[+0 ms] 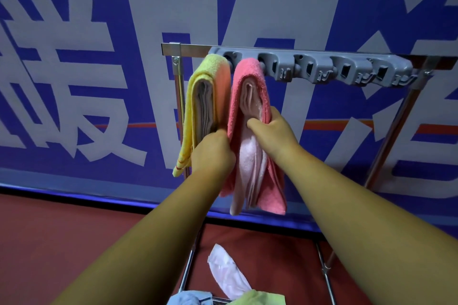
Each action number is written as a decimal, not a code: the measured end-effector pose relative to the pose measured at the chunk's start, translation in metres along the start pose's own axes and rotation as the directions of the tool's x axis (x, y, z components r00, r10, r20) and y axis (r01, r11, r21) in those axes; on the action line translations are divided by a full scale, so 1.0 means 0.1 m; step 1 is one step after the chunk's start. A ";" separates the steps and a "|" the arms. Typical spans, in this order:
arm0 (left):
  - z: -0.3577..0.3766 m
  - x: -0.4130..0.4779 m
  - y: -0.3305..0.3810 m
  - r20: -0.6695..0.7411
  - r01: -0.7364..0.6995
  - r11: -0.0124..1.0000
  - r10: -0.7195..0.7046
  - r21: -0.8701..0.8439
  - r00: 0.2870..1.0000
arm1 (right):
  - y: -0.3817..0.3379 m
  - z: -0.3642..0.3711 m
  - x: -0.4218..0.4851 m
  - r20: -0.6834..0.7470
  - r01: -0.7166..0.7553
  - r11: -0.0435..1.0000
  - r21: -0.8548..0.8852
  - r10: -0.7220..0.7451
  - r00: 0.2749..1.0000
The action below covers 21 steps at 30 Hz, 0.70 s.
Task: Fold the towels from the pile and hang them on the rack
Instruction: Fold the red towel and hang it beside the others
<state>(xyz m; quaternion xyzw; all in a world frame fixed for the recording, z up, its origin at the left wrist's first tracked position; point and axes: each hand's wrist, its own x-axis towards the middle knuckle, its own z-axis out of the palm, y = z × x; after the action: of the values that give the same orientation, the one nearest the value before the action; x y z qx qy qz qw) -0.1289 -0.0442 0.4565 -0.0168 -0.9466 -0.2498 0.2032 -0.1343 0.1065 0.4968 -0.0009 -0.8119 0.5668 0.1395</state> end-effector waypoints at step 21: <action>0.53 -0.45 -0.47 0.413 0.115 0.992 -0.081 -0.059 0.907 | 1.06 0.05 -0.47 0.010 -0.353 0.747 -0.563 0.433 0.901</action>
<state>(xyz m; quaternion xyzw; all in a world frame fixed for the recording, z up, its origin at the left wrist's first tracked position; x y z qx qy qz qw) -0.1136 -0.0569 0.3745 -0.0295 -0.9568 -0.2891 -0.0132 -0.1068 0.1324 0.3867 -0.1721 -0.9286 0.3253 -0.0469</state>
